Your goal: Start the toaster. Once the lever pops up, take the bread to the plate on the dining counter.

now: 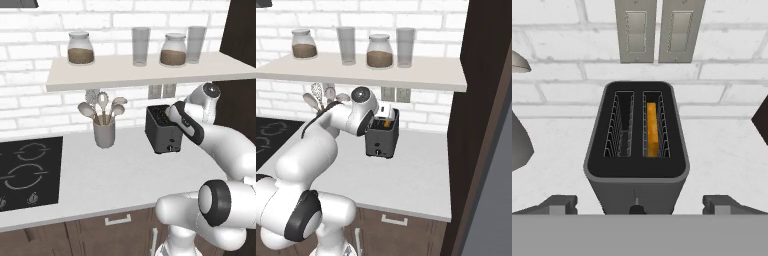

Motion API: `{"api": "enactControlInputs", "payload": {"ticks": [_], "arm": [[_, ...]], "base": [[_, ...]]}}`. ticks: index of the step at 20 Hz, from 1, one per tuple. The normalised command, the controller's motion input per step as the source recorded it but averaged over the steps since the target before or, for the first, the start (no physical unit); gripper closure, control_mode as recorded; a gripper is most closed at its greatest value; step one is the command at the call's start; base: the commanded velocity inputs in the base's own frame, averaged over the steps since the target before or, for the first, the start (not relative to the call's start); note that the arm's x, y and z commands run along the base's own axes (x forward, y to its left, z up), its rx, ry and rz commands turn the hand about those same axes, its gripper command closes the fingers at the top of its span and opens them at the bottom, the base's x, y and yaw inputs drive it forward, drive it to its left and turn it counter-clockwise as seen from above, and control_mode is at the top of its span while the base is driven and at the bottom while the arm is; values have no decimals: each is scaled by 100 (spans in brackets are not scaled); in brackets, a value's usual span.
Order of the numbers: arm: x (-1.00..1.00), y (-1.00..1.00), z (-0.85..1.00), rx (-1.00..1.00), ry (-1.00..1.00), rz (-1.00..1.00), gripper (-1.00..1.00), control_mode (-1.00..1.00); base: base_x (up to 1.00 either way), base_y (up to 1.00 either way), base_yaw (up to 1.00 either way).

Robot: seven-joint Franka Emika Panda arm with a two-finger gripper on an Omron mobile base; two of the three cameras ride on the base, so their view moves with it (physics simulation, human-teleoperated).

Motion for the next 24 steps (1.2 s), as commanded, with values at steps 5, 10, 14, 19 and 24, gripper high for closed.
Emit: {"api": "enactControlInputs", "payload": {"ticks": [5, 10, 14, 19, 24], "arm": [[0, 0, 0, 0, 0, 0, -100, -100], [0, 0, 0, 0, 0, 0, -100, -100], [0, 0, 0, 0, 0, 0, -100, -100], [0, 0, 0, 0, 0, 0, -100, -100], [0, 0, 0, 0, 0, 0, -100, -100]], "base": [[0, 0, 0], [0, 0, 0], [0, 0, 0], [0, 0, 0], [0, 0, 0]]}}
